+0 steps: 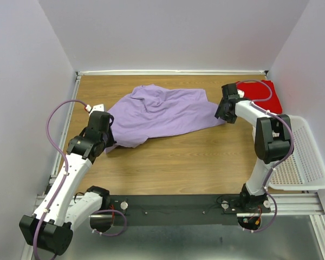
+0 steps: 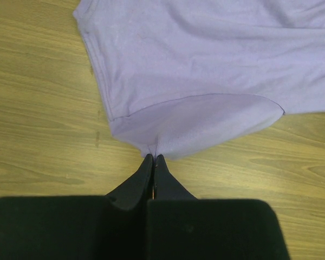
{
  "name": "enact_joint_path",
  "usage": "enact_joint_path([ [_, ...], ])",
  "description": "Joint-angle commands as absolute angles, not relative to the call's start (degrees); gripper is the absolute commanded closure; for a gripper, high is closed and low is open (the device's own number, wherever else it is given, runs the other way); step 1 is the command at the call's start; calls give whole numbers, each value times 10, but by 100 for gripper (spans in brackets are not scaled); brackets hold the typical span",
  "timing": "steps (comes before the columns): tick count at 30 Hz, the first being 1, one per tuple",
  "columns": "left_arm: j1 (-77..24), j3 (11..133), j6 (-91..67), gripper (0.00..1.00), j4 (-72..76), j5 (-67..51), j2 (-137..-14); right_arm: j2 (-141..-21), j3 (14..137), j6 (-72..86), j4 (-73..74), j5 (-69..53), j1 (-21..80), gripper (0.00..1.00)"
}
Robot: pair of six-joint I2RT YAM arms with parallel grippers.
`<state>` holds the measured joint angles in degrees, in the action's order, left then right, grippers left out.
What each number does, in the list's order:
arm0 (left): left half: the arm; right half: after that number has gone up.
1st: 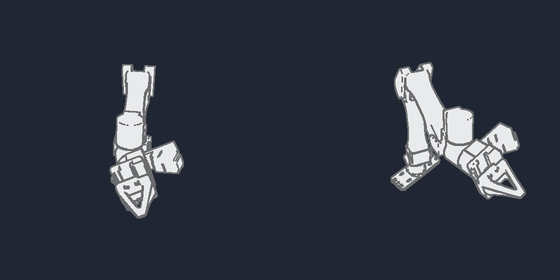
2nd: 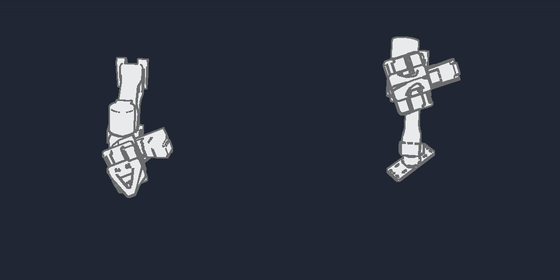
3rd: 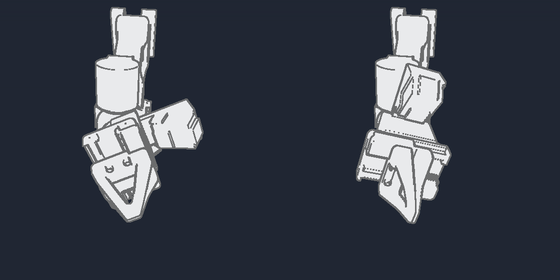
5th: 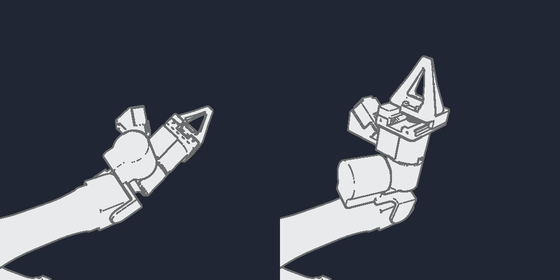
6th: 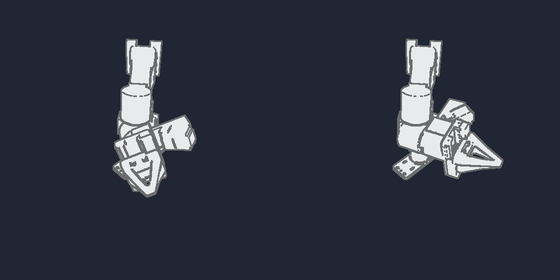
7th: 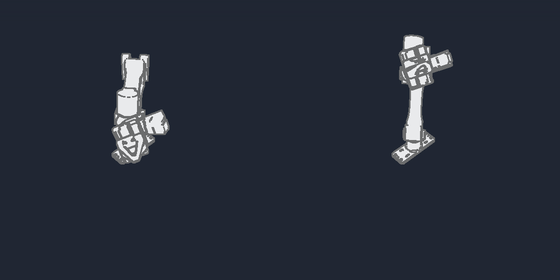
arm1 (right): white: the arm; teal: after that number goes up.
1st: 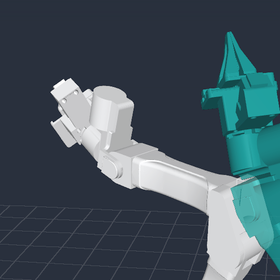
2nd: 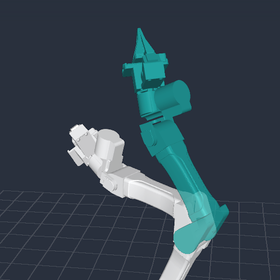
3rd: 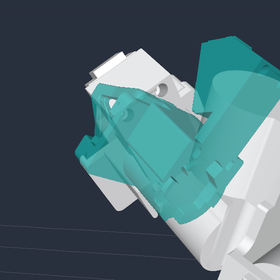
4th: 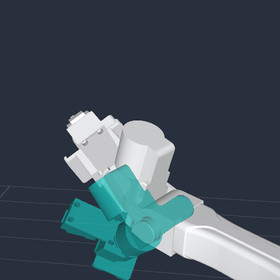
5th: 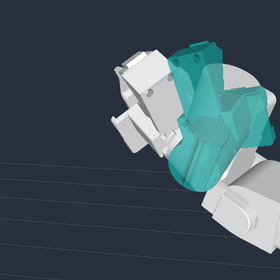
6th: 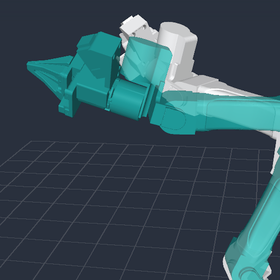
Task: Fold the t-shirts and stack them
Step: Flatten the tshirt out
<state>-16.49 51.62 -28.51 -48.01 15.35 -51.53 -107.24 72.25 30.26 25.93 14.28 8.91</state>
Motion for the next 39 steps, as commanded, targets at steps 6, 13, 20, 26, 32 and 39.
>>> enact_joint_path([
  [6, -161, 507, -288, 100, -483, 142, -499, -1090, 683, 326, 244, 137, 84, 38],
  [13, -161, 505, -291, 100, -483, 141, -493, -1106, 663, 329, 237, 138, 84, 42],
  [20, -161, 502, -295, 100, -485, 141, -485, -1108, 664, 319, 234, 136, 84, 59],
  [26, -160, 499, -299, 100, -480, 139, -483, -1104, 667, 317, 235, 134, 84, 81],
  [32, -156, 525, -287, 100, -447, 177, -493, -1048, 687, 299, 244, 134, 84, 99],
  [39, -64, 651, -210, 100, -346, 168, -618, -997, 823, 258, 304, 147, 81, 99],
])
